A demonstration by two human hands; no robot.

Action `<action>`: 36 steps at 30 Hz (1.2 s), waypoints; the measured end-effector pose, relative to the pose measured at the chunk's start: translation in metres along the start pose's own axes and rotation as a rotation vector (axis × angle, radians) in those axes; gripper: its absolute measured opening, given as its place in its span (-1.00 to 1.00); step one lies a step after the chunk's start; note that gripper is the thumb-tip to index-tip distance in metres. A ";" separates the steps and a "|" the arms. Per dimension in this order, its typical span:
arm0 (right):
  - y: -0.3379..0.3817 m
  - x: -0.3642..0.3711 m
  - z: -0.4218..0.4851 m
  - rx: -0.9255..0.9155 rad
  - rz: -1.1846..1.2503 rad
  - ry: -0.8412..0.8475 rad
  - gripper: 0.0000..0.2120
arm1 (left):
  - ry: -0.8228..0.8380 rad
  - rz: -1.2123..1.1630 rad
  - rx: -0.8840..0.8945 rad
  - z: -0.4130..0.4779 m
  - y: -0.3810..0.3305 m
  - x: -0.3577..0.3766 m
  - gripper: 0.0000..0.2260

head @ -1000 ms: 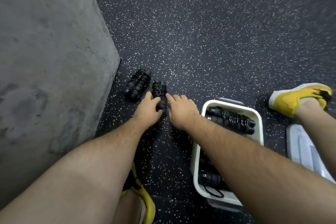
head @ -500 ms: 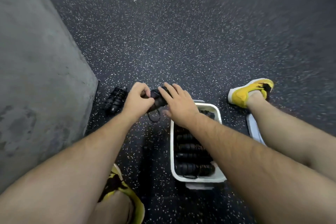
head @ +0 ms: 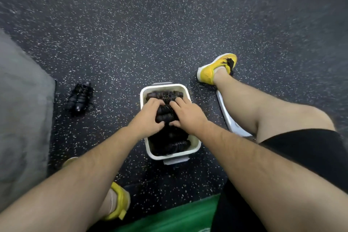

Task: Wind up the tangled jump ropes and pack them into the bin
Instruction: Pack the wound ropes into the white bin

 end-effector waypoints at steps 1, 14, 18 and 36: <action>0.002 0.005 0.000 0.006 0.011 0.013 -0.29 | -0.005 0.051 0.006 -0.001 0.003 0.004 -0.44; -0.007 0.036 -0.002 0.055 0.260 0.064 -0.39 | 0.056 0.665 0.105 -0.013 0.017 0.044 -0.47; 0.001 0.042 0.004 0.060 0.207 0.108 -0.36 | 0.088 0.763 0.017 -0.011 0.021 0.056 -0.46; 0.014 0.025 -0.006 -0.014 0.028 0.062 -0.51 | 0.019 0.636 0.074 -0.008 0.025 0.052 -0.51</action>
Point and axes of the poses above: each hand's wrist, its own z-axis towards the middle knuckle, its own x-axis out of the palm, y = z × x, the point moved 5 cm from there along z, towards the middle knuckle, and after that the axes turned 1 degree about -y, right-handed, at the moved point
